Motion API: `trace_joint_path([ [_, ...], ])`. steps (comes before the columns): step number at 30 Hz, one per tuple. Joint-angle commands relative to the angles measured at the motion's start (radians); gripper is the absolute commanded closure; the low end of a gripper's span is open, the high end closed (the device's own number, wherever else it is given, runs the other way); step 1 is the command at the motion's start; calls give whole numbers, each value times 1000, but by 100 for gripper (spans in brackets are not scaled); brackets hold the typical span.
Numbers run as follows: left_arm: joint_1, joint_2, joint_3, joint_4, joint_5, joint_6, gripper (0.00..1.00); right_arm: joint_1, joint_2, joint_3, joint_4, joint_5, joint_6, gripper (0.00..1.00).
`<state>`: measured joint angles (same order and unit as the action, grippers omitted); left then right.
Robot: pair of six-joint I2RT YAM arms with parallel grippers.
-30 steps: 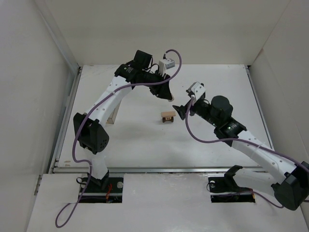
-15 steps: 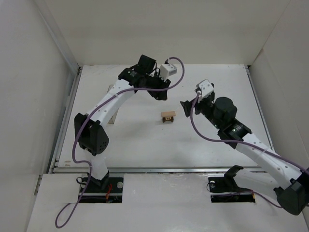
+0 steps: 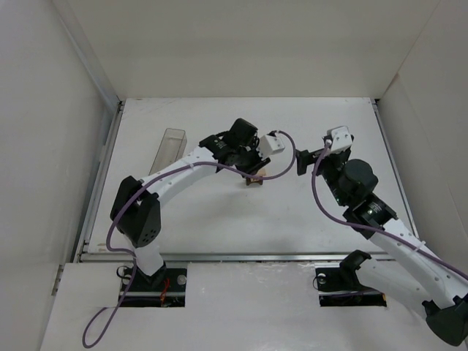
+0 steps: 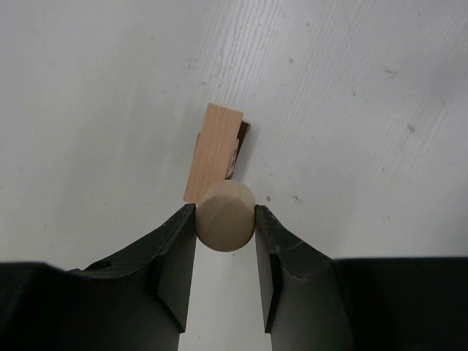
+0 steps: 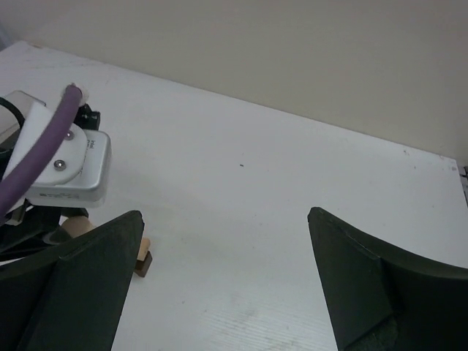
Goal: Build the wood block tower
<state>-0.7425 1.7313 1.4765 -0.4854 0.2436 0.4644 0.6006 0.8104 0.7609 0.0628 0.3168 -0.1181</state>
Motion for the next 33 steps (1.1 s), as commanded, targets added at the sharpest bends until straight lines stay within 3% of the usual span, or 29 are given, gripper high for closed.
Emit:
trace_joint_path([
  [1, -17, -79, -7, 103, -40, 45, 100, -5, -20, -6, 3, 12, 29, 0],
  [33, -26, 31, -65, 197, -59, 6, 100, -5, -39, -15, -6, -7, 29, 0],
])
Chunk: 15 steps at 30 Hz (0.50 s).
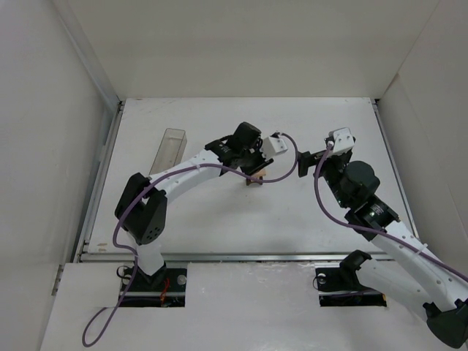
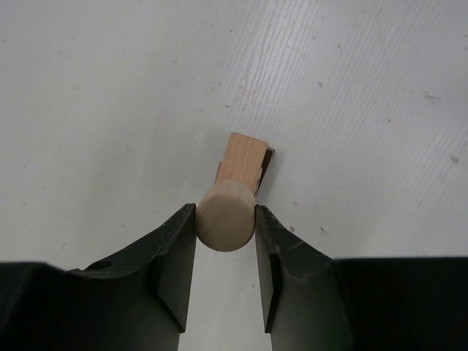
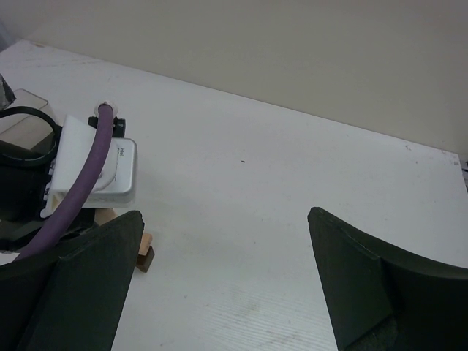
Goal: Build the wood block tower
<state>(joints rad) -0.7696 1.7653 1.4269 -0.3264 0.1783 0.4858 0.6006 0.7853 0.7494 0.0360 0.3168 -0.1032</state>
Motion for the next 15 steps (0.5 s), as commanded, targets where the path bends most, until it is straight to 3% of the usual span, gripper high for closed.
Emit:
trace_joint_path([
  [1, 1, -3, -16, 38, 6, -15, 100, -5, -14, -4, 21, -7, 14, 0],
  [15, 10, 45, -16, 47, 15, -42, 100, -15, -32, -13, 12, -7, 14, 0],
])
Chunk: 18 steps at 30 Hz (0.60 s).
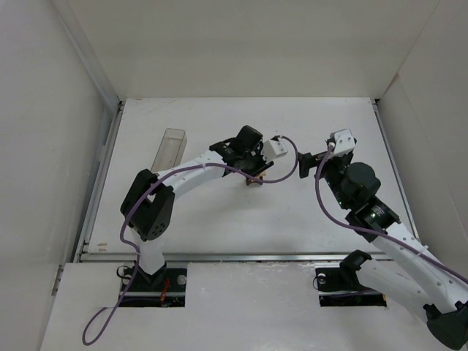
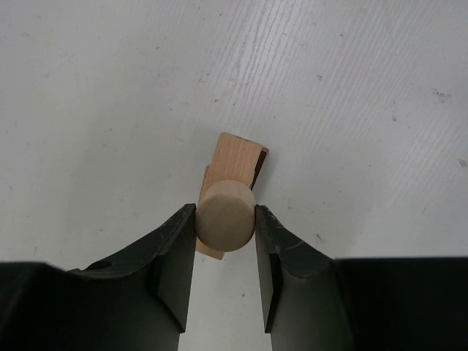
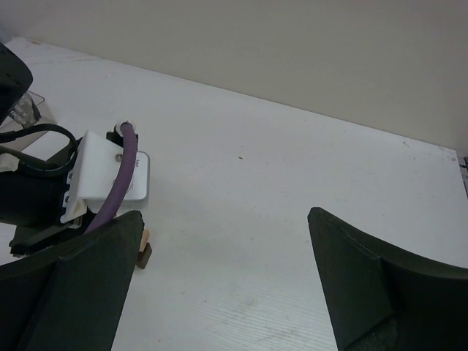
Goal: Build the wood block tower
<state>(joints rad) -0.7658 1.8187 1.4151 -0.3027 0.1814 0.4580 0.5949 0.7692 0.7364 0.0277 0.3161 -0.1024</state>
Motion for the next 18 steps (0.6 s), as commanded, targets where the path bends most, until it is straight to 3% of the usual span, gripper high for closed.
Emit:
trace_joint_path([
  [1, 6, -9, -4, 24, 12, -15, 100, -9, -16, -9, 20, -6, 13, 0],
  [18, 16, 10, 15, 24, 12, -15, 100, -9, -25, -9, 11, -6, 13, 0],
])
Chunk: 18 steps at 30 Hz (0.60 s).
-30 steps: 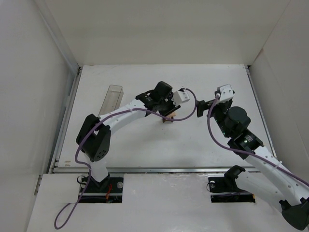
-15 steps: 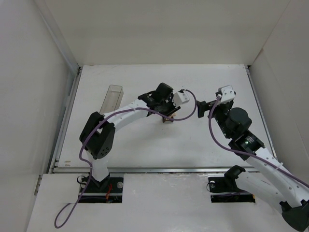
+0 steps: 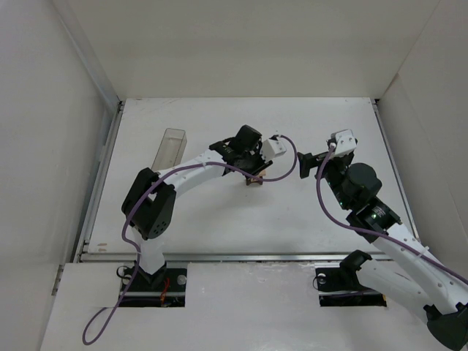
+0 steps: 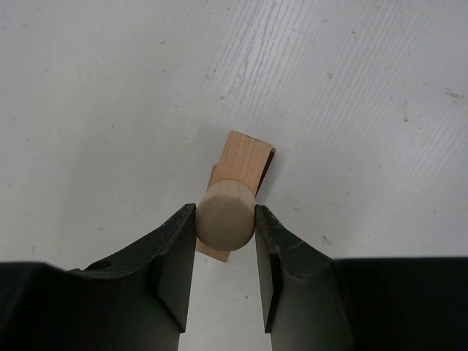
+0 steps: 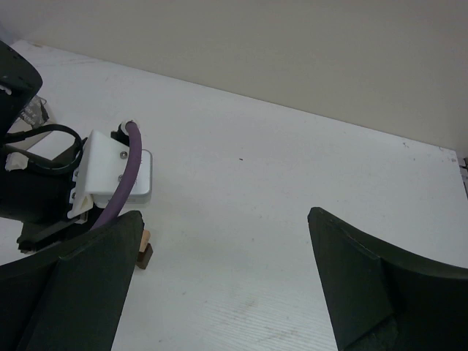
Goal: Build the wood block tower
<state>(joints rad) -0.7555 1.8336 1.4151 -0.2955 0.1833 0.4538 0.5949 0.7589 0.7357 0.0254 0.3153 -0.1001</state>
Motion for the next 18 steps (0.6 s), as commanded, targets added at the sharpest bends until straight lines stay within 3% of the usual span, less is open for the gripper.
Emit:
trace_joint_path([
  [1, 5, -5, 24, 16, 10, -10, 100, -9, -15, -9, 13, -15, 11, 0],
  [18, 5, 4, 51, 7, 28, -10, 100, -9, -15, -9, 13, -15, 2, 0],
])
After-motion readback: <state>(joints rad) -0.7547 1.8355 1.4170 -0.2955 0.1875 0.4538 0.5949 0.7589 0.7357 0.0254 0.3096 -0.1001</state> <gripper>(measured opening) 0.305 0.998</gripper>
